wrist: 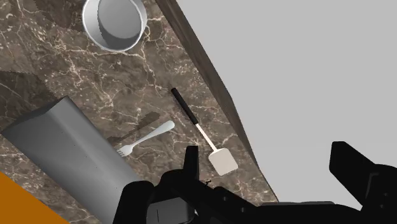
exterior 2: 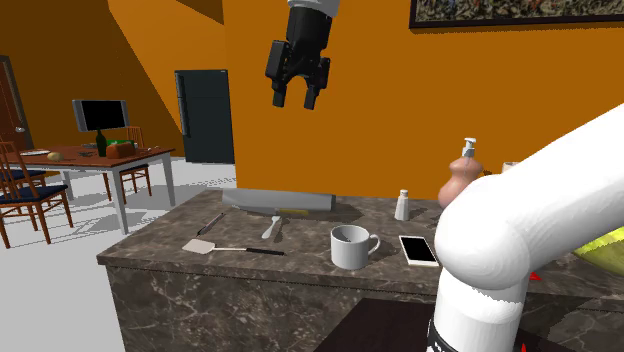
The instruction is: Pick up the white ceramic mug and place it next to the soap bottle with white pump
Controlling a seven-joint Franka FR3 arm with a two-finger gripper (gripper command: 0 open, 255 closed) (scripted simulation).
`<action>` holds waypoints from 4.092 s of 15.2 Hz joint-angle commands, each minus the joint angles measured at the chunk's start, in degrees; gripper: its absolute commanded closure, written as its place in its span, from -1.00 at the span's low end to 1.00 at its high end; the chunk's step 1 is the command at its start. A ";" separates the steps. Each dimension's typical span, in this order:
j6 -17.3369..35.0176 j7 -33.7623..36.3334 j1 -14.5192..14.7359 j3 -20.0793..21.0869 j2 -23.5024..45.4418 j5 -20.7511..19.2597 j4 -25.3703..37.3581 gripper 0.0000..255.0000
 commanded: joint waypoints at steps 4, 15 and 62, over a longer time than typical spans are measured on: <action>3.67 -0.71 -0.68 -0.40 -0.97 -0.88 -5.78 -1.00; 18.63 -3.13 -4.15 -2.33 -0.50 -4.77 -24.17 -1.00; 40.23 -5.54 -11.41 -5.28 11.80 -11.51 -37.27 1.00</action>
